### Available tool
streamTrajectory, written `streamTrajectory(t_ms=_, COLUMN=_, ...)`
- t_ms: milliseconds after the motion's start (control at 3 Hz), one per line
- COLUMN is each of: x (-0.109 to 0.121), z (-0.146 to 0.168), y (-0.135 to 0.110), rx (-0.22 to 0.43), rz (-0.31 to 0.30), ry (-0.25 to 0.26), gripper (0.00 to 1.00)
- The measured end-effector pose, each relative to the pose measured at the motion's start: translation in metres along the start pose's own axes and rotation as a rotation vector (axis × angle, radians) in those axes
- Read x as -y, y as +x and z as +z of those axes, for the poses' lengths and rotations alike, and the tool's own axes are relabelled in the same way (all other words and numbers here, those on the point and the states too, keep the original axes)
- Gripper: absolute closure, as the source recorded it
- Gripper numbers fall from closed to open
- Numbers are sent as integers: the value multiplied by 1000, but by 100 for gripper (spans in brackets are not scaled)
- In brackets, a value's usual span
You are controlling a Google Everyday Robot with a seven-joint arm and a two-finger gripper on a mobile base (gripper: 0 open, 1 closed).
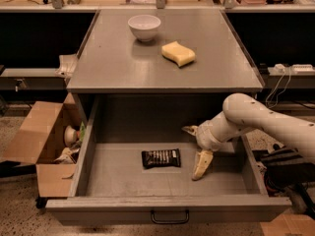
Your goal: Pick rxbar chocolate from top drawer and place on counter
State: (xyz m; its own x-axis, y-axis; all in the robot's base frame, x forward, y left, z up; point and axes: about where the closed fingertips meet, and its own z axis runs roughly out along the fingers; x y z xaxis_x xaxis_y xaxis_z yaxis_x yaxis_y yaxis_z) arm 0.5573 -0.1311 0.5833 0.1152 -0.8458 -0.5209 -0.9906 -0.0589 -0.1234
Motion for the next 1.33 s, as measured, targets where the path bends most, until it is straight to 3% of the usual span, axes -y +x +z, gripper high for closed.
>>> streamTrajectory(t_ms=667, x=-8, z=1, y=-11, rx=-4, rz=-24, ry=-3, gripper=0)
streamTrajectory(t_ms=1333, x=-45, z=1, y=-61, rx=-39, rz=-124, ry=9, gripper=0)
